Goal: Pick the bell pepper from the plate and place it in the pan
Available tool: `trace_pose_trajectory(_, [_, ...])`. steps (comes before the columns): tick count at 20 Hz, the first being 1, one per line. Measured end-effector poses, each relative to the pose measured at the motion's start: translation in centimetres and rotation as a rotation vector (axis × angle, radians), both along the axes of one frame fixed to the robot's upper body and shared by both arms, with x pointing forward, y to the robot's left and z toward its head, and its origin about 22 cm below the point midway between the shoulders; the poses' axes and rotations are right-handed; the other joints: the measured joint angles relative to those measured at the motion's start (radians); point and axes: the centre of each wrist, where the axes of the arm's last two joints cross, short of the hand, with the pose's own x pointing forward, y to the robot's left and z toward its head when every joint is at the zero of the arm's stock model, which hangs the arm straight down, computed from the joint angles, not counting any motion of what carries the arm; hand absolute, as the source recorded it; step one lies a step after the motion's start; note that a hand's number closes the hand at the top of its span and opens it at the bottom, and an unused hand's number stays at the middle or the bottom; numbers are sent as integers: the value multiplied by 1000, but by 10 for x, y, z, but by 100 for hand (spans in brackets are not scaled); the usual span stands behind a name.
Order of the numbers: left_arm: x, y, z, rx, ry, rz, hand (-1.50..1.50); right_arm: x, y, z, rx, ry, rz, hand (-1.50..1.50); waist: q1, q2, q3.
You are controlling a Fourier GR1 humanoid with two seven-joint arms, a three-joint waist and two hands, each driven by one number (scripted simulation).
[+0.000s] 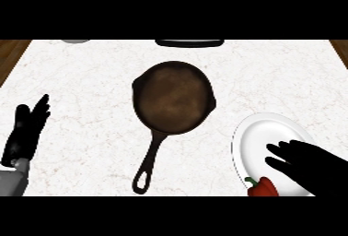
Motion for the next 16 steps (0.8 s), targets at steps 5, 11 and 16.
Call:
trace_pose_trajectory(5, [0,1,-3,-6,3,0,0,-10,21,-19,-122,37,-3,-150,1,0,1])
trace_pose_trajectory(11, [-3,-1,-4,0,0,11,0,-11,38,-50,-191,46,-21,-150,-5,-1,3])
trace_pose_trajectory(16, [-4,-2,0,-1,6,7,0,-6,42,-62,-246,28,-37,-150,-7,-2,3])
